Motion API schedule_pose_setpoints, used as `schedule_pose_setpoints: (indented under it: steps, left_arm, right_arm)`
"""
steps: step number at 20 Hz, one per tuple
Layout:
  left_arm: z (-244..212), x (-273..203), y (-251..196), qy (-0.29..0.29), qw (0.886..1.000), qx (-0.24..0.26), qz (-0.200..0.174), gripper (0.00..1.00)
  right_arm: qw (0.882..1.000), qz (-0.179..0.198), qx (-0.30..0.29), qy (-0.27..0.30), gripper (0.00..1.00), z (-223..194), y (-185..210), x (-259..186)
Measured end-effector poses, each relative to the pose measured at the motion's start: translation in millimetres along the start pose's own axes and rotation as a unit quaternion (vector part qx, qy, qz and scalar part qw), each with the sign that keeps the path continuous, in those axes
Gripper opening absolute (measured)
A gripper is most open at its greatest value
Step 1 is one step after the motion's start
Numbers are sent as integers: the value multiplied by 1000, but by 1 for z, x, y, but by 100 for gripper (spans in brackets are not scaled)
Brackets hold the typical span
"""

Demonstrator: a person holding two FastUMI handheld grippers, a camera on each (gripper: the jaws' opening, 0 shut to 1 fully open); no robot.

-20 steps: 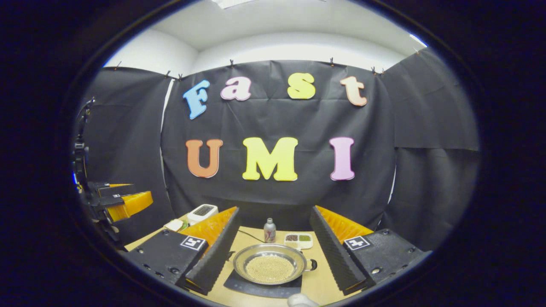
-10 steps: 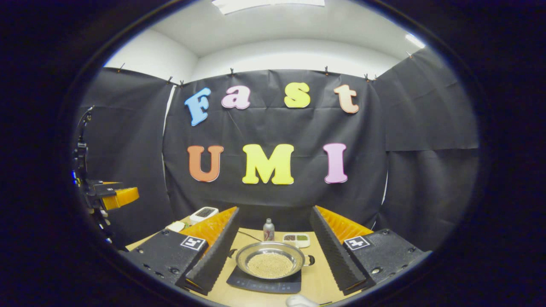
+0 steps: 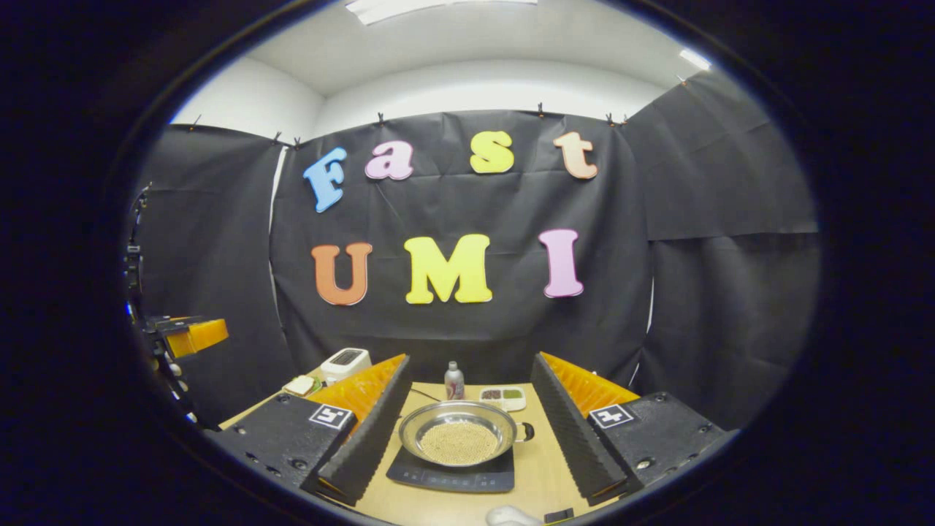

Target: First push the handle of the pot to place it horizontally, then grasp the pot with both hands and set it on the induction cooktop.

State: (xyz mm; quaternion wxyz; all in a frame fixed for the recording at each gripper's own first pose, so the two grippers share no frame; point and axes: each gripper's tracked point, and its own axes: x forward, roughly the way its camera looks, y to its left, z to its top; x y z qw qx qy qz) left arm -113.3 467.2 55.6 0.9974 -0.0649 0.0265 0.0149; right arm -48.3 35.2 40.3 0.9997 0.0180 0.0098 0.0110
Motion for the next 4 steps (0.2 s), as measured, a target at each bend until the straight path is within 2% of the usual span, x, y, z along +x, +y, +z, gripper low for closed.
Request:
schedule_pose_setpoints:
  steps: [4]
  left_arm:
    - [3, 3, -12, -3, 1000, 10, -15, 95]
  right_arm:
    - [1000, -1, -3, -4, 100, 3, 0, 1]
